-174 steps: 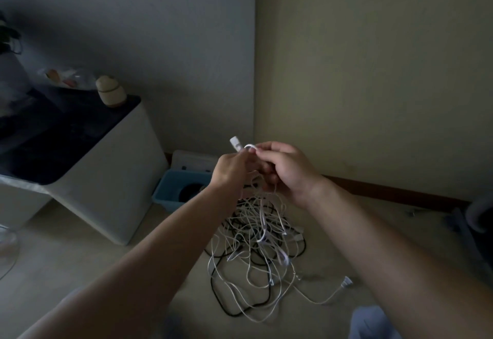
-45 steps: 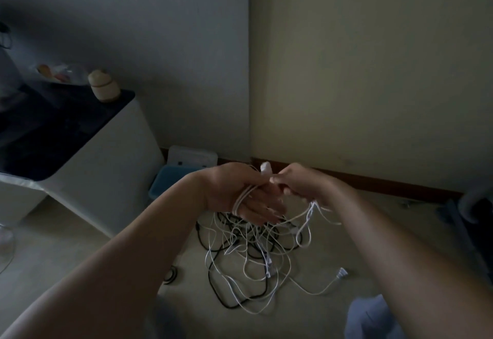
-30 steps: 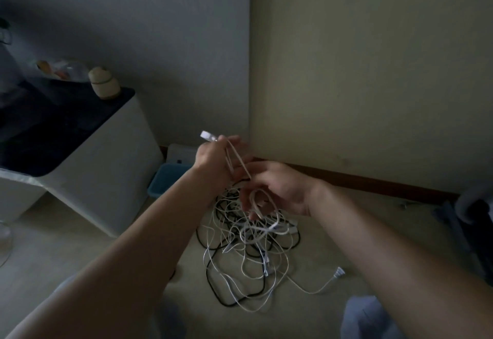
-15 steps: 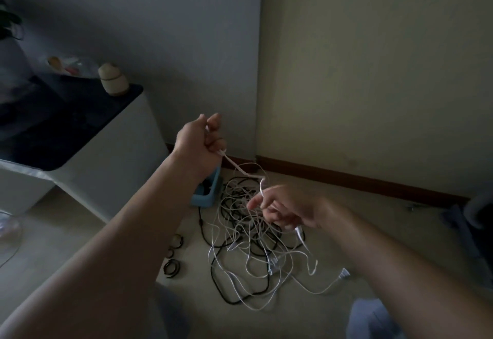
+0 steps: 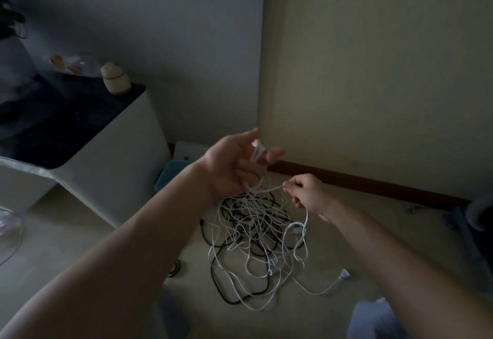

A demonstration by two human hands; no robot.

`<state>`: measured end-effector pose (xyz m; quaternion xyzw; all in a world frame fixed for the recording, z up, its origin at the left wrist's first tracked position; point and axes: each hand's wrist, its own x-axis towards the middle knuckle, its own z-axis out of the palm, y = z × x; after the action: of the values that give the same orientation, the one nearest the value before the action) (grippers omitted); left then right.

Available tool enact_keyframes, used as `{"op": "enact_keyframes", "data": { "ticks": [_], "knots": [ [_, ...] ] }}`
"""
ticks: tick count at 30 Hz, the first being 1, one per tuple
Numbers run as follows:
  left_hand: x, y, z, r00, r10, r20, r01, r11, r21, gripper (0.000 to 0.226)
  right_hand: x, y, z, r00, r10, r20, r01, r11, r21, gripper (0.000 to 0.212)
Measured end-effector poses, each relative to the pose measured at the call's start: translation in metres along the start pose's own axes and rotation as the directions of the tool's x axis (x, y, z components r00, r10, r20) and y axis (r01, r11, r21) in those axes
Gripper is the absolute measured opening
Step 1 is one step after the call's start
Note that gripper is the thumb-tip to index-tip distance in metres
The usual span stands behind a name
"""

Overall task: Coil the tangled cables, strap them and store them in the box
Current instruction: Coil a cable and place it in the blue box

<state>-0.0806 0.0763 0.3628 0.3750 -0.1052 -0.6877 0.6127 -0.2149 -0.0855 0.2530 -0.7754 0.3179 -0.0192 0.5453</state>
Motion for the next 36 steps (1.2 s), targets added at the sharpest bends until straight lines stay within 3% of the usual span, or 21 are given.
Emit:
{"op": "enact_keyframes", "data": {
  "ticks": [5,7,11,13,16,19,20,22,24,28,31,36],
  "knots": [
    [0.006,-0.014,0.007,0.963,-0.264,0.049,0.256,0.957,0.137,0.059,0.001,-0.008,-0.018,0.985,-0.149,-0.09,0.131,0.975,-0.181,0.024],
    [0.003,-0.015,0.007,0.947,-0.32,0.041,0.31,0.937,0.158,0.062,0.001,-0.014,-0.024,0.972,-0.177,-0.157,0.16,0.981,-0.113,0.032],
    [0.005,-0.021,0.012,0.926,-0.355,-0.13,0.374,0.908,0.189,0.078,-0.003,-0.036,-0.031,0.946,-0.139,-0.294,0.141,0.99,-0.015,0.045],
    [0.011,-0.025,0.014,0.926,-0.262,-0.272,0.322,0.924,0.205,0.077,-0.008,-0.051,-0.029,0.951,-0.111,-0.289,0.128,0.991,0.04,0.041],
    [0.019,-0.026,0.013,0.903,-0.027,-0.428,0.128,0.969,0.21,0.069,-0.019,-0.069,-0.016,0.988,-0.109,-0.108,0.133,0.961,0.244,0.033],
    [0.021,-0.016,0.005,0.859,0.141,-0.492,-0.157,0.988,0.01,0.096,-0.033,-0.077,0.0,0.974,-0.156,0.164,0.08,0.915,0.395,0.037],
    [0.022,-0.01,0.002,0.845,0.193,-0.499,-0.256,0.965,-0.06,0.054,-0.037,-0.077,0.004,0.956,-0.175,0.234,0.059,0.9,0.431,0.04],
    [0.018,-0.002,-0.004,0.86,0.233,-0.453,-0.342,0.923,-0.175,0.087,-0.04,-0.075,0.009,0.924,-0.175,0.341,0.0,0.889,0.458,0.037],
    [0.011,0.006,-0.01,0.849,0.356,-0.391,-0.464,0.856,-0.229,0.095,-0.041,-0.071,0.013,0.884,-0.149,0.444,-0.044,0.917,0.397,0.03],
    [-0.003,0.011,-0.009,0.852,0.469,-0.232,-0.52,0.807,-0.28,0.095,-0.04,-0.061,0.012,0.81,-0.087,0.58,-0.05,0.975,0.216,0.037],
    [-0.011,0.015,-0.007,0.856,0.483,-0.182,-0.516,0.81,-0.278,0.098,-0.033,-0.049,0.007,0.839,-0.044,0.542,0.035,0.999,0.027,0.039],
    [-0.02,0.02,-0.014,0.868,0.482,-0.119,-0.496,0.832,-0.248,0.1,-0.02,-0.023,-0.006,0.869,-0.036,0.493,-0.011,0.996,0.093,0.022]
  ]
}}
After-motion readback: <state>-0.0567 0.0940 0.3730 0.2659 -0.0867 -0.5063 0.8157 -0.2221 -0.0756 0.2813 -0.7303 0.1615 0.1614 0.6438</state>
